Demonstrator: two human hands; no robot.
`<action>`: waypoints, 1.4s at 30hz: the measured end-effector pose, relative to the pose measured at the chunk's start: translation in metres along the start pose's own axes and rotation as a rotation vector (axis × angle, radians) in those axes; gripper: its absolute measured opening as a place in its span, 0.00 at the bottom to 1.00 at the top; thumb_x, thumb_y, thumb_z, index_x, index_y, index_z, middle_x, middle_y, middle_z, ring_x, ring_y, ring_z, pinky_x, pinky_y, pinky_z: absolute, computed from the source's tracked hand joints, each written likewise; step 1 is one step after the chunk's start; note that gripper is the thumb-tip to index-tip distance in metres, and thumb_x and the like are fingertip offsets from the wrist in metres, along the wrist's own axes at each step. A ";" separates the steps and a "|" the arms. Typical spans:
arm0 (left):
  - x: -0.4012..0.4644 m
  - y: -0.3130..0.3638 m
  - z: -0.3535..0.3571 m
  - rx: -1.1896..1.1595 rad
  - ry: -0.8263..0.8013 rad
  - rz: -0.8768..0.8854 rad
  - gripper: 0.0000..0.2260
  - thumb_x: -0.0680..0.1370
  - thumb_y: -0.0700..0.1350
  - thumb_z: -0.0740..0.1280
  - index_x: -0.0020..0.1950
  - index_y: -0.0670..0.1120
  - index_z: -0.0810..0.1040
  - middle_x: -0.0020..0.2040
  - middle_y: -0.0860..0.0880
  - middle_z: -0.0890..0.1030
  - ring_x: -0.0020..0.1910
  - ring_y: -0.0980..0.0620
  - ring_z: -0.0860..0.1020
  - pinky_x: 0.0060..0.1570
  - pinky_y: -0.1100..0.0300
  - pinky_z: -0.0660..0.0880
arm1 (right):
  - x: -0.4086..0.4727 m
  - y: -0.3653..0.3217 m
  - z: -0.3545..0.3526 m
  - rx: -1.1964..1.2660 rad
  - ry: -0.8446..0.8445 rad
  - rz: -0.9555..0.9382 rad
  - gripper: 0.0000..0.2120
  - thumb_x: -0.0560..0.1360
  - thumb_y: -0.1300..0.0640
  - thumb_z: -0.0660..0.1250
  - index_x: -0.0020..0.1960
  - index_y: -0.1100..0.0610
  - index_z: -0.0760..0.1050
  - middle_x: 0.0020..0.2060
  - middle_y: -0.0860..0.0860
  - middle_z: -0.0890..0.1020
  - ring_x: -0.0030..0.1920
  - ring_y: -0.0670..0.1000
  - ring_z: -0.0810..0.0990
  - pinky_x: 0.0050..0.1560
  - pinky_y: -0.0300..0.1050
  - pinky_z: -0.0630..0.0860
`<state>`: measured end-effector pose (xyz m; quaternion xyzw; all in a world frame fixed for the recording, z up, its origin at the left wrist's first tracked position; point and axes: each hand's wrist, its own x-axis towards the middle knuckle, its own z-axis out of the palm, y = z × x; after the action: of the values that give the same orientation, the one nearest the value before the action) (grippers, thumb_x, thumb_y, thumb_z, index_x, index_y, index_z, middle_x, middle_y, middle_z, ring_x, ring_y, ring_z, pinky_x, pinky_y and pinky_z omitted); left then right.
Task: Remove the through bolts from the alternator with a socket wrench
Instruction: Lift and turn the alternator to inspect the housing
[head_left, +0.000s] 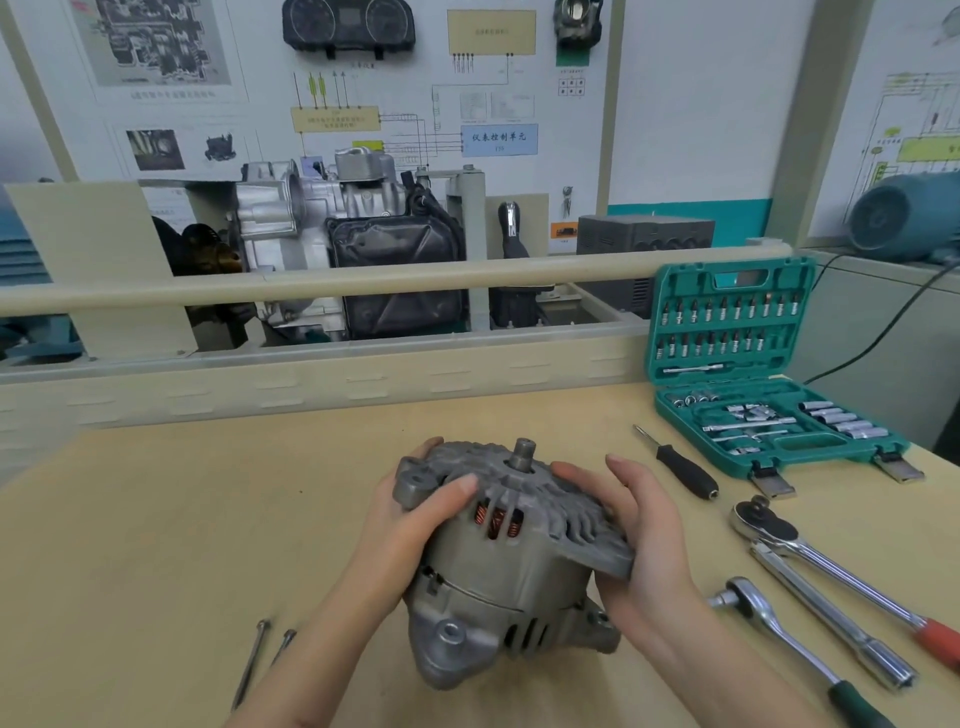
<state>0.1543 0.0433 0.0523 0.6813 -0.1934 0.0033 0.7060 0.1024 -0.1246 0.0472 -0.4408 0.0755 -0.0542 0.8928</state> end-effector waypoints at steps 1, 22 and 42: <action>0.001 0.002 -0.001 -0.001 0.009 0.023 0.28 0.54 0.59 0.70 0.53 0.55 0.77 0.54 0.55 0.80 0.55 0.57 0.77 0.56 0.59 0.72 | 0.000 -0.002 0.000 -0.012 -0.029 -0.021 0.19 0.70 0.48 0.61 0.48 0.62 0.80 0.42 0.58 0.84 0.36 0.52 0.83 0.26 0.36 0.75; 0.007 -0.018 -0.028 -0.072 0.008 -0.122 0.23 0.61 0.60 0.68 0.47 0.46 0.81 0.45 0.47 0.84 0.46 0.51 0.81 0.39 0.65 0.76 | 0.004 0.039 -0.017 -0.685 -0.306 -0.195 0.63 0.49 0.35 0.77 0.70 0.38 0.38 0.65 0.36 0.63 0.58 0.27 0.66 0.49 0.21 0.68; 0.016 -0.005 -0.044 -0.456 0.382 -0.620 0.32 0.73 0.64 0.57 0.65 0.40 0.69 0.55 0.39 0.79 0.40 0.43 0.79 0.34 0.54 0.71 | 0.048 0.023 0.041 -0.339 0.113 0.098 0.13 0.75 0.45 0.62 0.49 0.55 0.75 0.45 0.52 0.80 0.47 0.50 0.78 0.45 0.45 0.72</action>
<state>0.1825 0.0814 0.0521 0.5207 0.1589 -0.1256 0.8294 0.1579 -0.0869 0.0497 -0.5770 0.1552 -0.0217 0.8016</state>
